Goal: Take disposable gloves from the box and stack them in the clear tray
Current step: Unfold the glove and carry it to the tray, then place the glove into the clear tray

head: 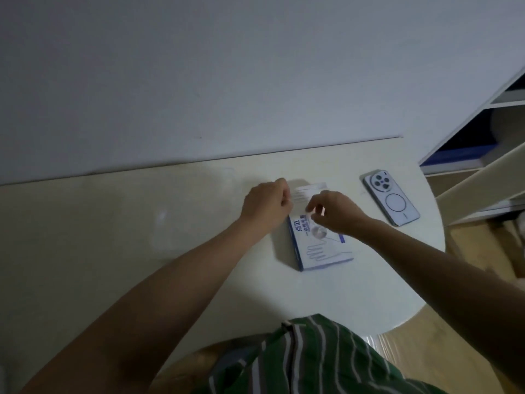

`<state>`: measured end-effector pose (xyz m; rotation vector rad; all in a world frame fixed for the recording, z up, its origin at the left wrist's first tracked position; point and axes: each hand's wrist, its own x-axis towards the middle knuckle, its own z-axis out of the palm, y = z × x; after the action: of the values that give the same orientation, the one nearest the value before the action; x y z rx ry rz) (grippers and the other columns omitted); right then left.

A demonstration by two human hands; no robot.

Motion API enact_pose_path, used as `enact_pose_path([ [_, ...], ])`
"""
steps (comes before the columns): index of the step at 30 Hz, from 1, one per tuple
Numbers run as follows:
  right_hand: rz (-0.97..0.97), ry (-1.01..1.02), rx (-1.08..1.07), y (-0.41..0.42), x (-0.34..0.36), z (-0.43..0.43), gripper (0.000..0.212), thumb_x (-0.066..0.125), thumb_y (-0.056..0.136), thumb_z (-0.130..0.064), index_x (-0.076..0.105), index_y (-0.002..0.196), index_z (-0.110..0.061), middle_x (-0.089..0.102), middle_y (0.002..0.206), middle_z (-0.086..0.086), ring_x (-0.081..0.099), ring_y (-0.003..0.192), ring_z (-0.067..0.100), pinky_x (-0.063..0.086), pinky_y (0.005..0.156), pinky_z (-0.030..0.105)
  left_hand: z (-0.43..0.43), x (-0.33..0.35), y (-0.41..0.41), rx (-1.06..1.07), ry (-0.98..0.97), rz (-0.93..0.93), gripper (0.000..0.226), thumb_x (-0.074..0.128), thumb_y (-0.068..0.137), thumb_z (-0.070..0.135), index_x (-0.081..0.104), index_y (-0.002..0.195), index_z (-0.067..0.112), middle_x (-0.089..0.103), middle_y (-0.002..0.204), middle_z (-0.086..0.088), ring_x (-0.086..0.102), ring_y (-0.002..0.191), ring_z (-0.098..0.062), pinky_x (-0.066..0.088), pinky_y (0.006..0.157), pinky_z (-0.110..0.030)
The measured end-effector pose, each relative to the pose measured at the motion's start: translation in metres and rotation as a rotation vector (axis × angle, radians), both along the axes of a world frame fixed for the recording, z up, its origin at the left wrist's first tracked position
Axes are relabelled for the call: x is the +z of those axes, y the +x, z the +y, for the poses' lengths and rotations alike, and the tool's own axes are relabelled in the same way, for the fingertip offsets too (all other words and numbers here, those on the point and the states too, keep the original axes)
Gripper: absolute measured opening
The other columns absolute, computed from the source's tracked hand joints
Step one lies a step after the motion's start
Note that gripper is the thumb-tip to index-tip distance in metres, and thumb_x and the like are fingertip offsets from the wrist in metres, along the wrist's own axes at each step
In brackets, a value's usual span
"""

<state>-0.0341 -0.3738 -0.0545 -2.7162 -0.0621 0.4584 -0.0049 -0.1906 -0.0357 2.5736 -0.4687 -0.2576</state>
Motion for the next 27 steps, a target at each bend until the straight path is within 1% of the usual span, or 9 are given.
enact_pose_path([
  [4,0.032,-0.098,0.006,-0.020,-0.023,-0.012,0.037,0.062,0.090,-0.027,0.058,0.127,-0.021,0.053,0.111,0.006,0.060,0.087,0.024,0.046,0.071,0.028,-0.028,-0.029,-0.010,-0.090,0.073,0.249,0.021,0.061,0.090,0.025,0.059,0.109,0.016,0.068,0.106,-0.006,0.063,0.095,-0.025,0.051,0.082,-0.034],
  [9,-0.054,-0.184,0.046,-0.021,-0.035,-0.009,0.022,0.060,0.090,-0.025,0.066,0.108,-0.013,0.049,0.092,0.004,0.056,0.074,0.025,0.042,0.066,0.029,-0.050,-0.051,-0.024,-0.050,0.094,0.317,0.041,0.066,0.086,0.037,0.049,0.113,0.011,0.061,0.106,-0.009,0.059,0.096,-0.028,0.045,0.081,-0.035],
  [12,-0.083,-0.170,0.062,-0.016,-0.036,-0.010,0.017,0.060,0.090,-0.026,0.068,0.098,-0.012,0.056,0.092,0.006,0.060,0.078,0.027,0.045,0.066,0.029,-0.054,-0.055,-0.026,-0.019,0.138,0.305,0.053,0.073,0.079,0.039,0.044,0.114,0.012,0.057,0.112,-0.006,0.058,0.097,-0.027,0.043,0.074,-0.034],
  [17,-0.032,0.131,0.020,-0.006,-0.029,-0.020,0.006,0.072,0.082,-0.019,0.074,0.082,-0.013,0.059,0.091,0.001,0.062,0.081,0.020,0.048,0.069,0.027,-0.057,-0.057,-0.027,0.009,0.210,0.276,0.061,0.070,0.078,0.049,0.041,0.117,0.012,0.055,0.118,-0.004,0.060,0.102,-0.027,0.046,0.078,-0.036],
  [19,0.035,0.355,0.008,-0.003,-0.019,-0.023,0.008,0.076,0.081,-0.018,0.070,0.077,-0.015,0.061,0.086,-0.002,0.062,0.078,0.012,0.050,0.069,0.019,-0.059,-0.058,-0.027,0.012,0.233,0.278,0.061,0.070,0.080,0.044,0.040,0.121,0.011,0.055,0.120,-0.005,0.060,0.105,-0.028,0.046,0.079,-0.037],
  [21,0.014,0.465,-0.022,0.003,-0.011,-0.026,0.009,0.076,0.082,-0.017,0.068,0.077,-0.016,0.063,0.084,-0.004,0.061,0.075,0.008,0.049,0.067,0.014,-0.060,-0.058,-0.026,0.002,0.249,0.277,0.058,0.071,0.082,0.036,0.040,0.124,0.010,0.056,0.123,-0.007,0.060,0.105,-0.027,0.046,0.078,-0.036],
  [23,-0.035,0.376,-0.037,0.006,-0.010,-0.028,0.005,0.072,0.084,-0.017,0.070,0.088,-0.015,0.064,0.089,-0.005,0.061,0.078,0.008,0.052,0.073,0.019,-0.059,-0.057,-0.024,-0.011,0.224,0.300,0.058,0.073,0.080,0.034,0.040,0.122,0.010,0.056,0.120,-0.006,0.060,0.102,-0.026,0.046,0.075,-0.035],
  [25,-0.017,0.180,-0.023,0.005,-0.014,-0.027,0.023,0.071,0.086,-0.024,0.070,0.106,-0.015,0.064,0.099,-0.001,0.061,0.084,0.011,0.054,0.081,0.029,-0.056,-0.056,-0.022,-0.011,0.186,0.342,0.057,0.076,0.077,0.036,0.041,0.116,0.013,0.059,0.114,-0.004,0.060,0.097,-0.024,0.046,0.074,-0.034],
  [27,0.015,0.021,-0.022,0.001,-0.022,-0.022,0.032,0.069,0.087,-0.030,0.068,0.116,-0.017,0.060,0.107,0.003,0.060,0.088,0.016,0.052,0.080,0.030,-0.053,-0.054,-0.019,-0.002,0.168,0.362,0.058,0.077,0.074,0.039,0.040,0.112,0.015,0.061,0.107,-0.002,0.061,0.093,-0.024,0.047,0.075,-0.035],
])
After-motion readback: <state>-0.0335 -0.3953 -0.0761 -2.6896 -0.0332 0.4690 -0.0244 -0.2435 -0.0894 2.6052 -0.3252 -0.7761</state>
